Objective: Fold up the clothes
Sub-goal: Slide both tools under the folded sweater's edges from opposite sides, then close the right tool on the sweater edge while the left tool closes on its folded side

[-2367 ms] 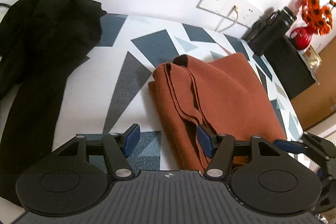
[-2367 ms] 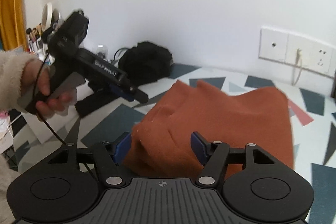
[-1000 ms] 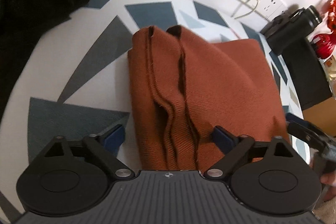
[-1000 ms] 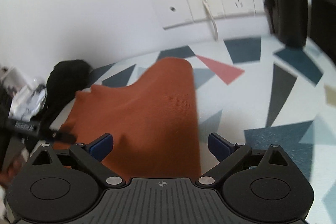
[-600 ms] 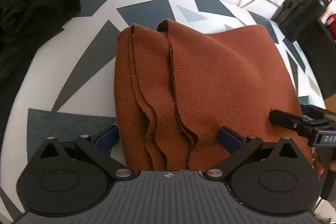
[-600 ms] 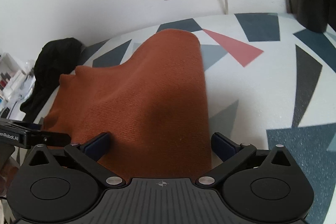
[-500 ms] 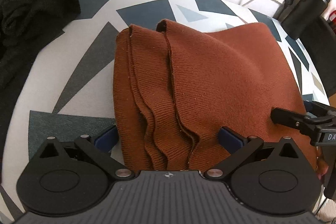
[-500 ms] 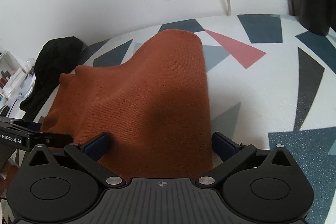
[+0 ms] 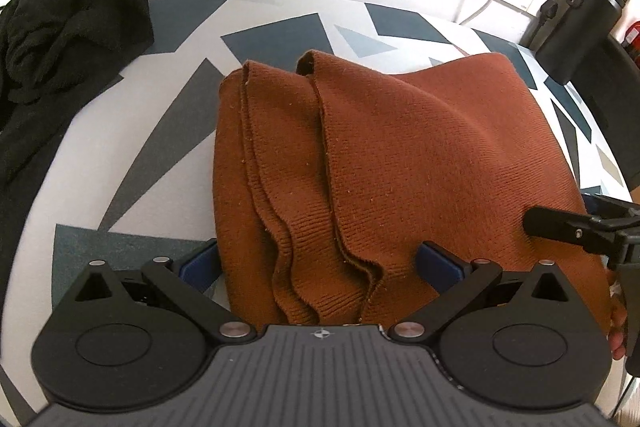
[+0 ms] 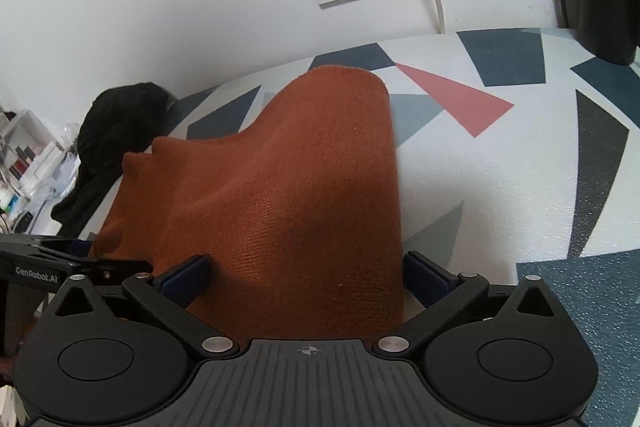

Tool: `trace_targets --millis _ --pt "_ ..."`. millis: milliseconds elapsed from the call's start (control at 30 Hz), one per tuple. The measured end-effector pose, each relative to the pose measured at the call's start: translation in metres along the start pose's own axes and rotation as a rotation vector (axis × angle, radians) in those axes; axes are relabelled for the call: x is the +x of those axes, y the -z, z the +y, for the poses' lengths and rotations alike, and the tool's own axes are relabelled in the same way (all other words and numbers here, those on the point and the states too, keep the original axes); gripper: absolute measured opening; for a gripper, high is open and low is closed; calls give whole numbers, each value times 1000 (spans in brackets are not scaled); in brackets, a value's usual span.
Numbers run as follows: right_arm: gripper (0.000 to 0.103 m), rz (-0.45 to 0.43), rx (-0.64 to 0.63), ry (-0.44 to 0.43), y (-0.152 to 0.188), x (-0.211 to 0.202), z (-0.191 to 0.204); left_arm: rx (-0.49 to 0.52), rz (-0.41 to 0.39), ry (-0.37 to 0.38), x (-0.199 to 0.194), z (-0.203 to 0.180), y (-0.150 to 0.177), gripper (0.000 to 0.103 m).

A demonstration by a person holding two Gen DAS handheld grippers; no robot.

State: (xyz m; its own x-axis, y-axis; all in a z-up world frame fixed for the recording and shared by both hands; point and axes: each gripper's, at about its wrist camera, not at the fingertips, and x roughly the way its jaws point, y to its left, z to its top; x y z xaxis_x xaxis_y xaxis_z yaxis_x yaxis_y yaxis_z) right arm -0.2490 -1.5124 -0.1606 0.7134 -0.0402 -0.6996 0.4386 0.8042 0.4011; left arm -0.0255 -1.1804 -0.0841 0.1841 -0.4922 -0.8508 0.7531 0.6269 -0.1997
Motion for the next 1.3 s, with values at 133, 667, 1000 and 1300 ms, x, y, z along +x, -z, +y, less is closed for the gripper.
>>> trace_targets --millis 133,667,1000,1300 --pt "102 5 -35 25 0 3 6 -3 -15 -13 1 -2 1 103" --pt "102 59 -25 39 -9 4 2 51 -90 16 3 0 8 103" --pt "102 57 -70 53 -6 6 7 45 -93 5 5 -2 8 103" --pt "57 72 -102 -36 -5 -10 14 -27 -31 -25 -7 -6 14 92"
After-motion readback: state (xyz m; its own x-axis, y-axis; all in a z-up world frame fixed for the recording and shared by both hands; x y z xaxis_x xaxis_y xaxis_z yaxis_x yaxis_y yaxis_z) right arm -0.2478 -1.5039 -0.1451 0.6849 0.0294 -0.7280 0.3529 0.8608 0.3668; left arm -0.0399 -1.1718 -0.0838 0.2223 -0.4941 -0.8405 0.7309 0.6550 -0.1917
